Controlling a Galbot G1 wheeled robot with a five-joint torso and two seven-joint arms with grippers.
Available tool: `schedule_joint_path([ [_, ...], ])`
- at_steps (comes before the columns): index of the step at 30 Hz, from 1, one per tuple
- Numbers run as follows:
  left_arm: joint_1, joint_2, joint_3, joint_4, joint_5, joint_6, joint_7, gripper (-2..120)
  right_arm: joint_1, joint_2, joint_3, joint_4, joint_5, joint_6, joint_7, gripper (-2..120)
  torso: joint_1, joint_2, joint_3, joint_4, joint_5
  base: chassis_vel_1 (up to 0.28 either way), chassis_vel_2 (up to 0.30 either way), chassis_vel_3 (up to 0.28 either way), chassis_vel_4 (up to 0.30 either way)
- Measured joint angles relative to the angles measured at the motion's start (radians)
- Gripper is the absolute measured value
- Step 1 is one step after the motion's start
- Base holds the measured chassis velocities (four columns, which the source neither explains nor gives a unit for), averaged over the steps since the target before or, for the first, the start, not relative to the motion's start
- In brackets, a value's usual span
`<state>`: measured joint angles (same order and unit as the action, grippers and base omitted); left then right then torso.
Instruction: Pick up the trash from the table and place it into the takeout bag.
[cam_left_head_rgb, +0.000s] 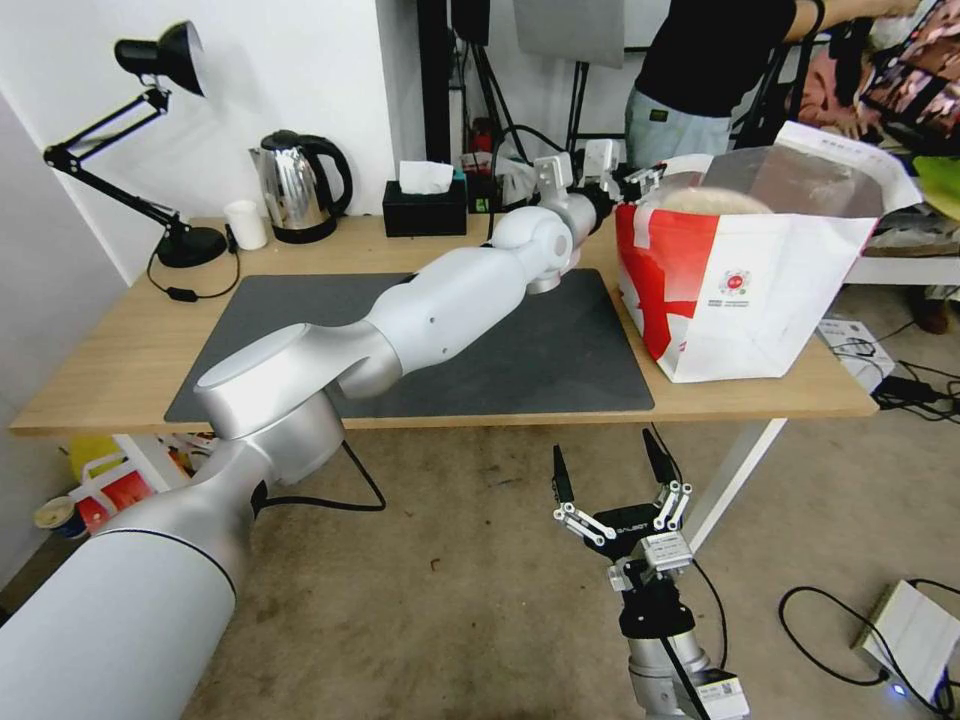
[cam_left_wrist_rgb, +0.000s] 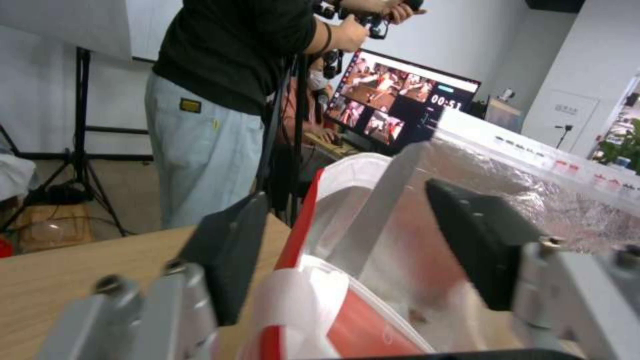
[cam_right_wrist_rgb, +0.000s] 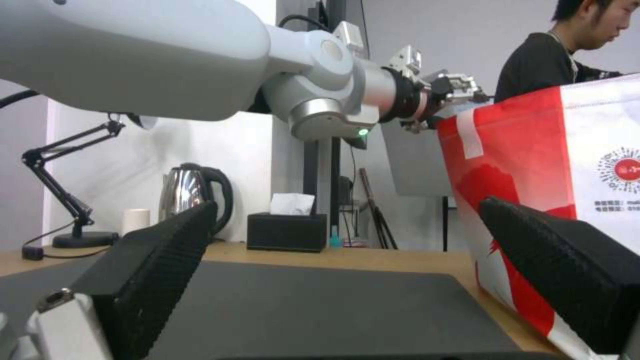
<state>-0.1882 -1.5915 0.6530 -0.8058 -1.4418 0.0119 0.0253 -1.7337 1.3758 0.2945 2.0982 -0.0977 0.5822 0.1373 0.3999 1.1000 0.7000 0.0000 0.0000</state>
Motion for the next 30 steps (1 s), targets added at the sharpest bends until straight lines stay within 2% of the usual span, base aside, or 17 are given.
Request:
schedule_joint_path([
  [1, 0.0, 0.0, 0.0, -0.001, 0.0, 0.0, -0.001, 68, 0.0, 0.0, 0.0, 0.0, 0.0, 0.0, 0.0, 100, 0.0, 0.0, 0.0, 0.0, 0.0, 0.0, 0.0, 0.0, 0.0],
  [2, 0.0, 0.0, 0.0, -0.003, 0.001, 0.0, -0.001, 76, 0.0, 0.0, 0.0, 0.0, 0.0, 0.0, 0.0, 100, 0.0, 0.0, 0.0, 0.0, 0.0, 0.0, 0.0, 0.0, 0.0],
  [3, 0.0, 0.0, 0.0, -0.003, 0.001, 0.0, -0.001, 76, 0.0, 0.0, 0.0, 0.0, 0.0, 0.0, 0.0, 100, 0.0, 0.0, 0.0, 0.0, 0.0, 0.0, 0.0, 0.0, 0.0],
  [6, -0.006, 0.002, 0.004, -0.005, 0.001, 0.0, -0.003, 91, 0.0, 0.0, 0.0, 0.0, 0.0, 0.0, 0.0, 100, 0.0, 0.0, 0.0, 0.0, 0.0, 0.0, 0.0, 0.0, 0.0],
  [9, -0.007, 0.003, 0.005, -0.006, 0.002, 0.001, -0.004, 98, 0.0, 0.0, 0.0, 0.0, 0.0, 0.0, 0.0, 100, 0.0, 0.0, 0.0, 0.0, 0.0, 0.0, 0.0, 0.0, 0.0],
  [16, -0.004, 0.014, -0.001, -0.032, 0.004, 0.001, -0.007, 100, 0.0, 0.0, 0.0, 0.0, 0.0, 0.0, 0.0, 100, 0.0, 0.0, 0.0, 0.0, 0.0, 0.0, 0.0, 0.0, 0.0],
  [19, -0.004, 0.034, -0.017, -0.097, 0.005, -0.008, -0.036, 100, 0.0, 0.0, 0.0, 0.0, 0.0, 0.0, 0.0, 100, 0.0, 0.0, 0.0, 0.0, 0.0, 0.0, 0.0, 0.0, 0.0],
  [20, -0.004, 0.034, -0.017, -0.097, 0.005, -0.008, -0.036, 100, 0.0, 0.0, 0.0, 0.0, 0.0, 0.0, 0.0, 100, 0.0, 0.0, 0.0, 0.0, 0.0, 0.0, 0.0, 0.0, 0.0],
  [23, -0.014, 0.078, -0.056, -0.19, 0.016, -0.013, -0.102, 100, 0.0, 0.0, 0.0, 0.0, 0.0, 0.0, 0.0, 100, 0.0, 0.0, 0.0, -0.0003, -0.0001, 0.0, 0.0, 0.0, 0.0],
  [24, -0.014, 0.078, -0.056, -0.19, 0.016, -0.013, -0.102, 100, 0.0, 0.0, 0.0, 0.0, 0.0, 0.0, 0.0, 100, 0.0, 0.0, 0.0, -0.0003, -0.0001, 0.0, 0.0, 0.0, 0.0],
  [27, -0.018, 0.134, -0.089, -0.25, 0.017, -0.012, -0.132, 100, 0.0, 0.0, 0.0, 0.0, 0.0, 0.0, 0.0, 100, 0.0, 0.0, 0.0, 0.0003, -0.0002, 0.0, 0.0, 0.0, 0.0],
  [30, -0.019, 0.148, -0.109, -0.276, 0.021, -0.012, -0.149, 100, 0.0, 0.0, 0.0, 0.0, 0.0, 0.0, 0.0, 100, 0.0, 0.0, 0.0, 0.0, -0.0002, 0.0, 0.0, 0.0, 0.0],
])
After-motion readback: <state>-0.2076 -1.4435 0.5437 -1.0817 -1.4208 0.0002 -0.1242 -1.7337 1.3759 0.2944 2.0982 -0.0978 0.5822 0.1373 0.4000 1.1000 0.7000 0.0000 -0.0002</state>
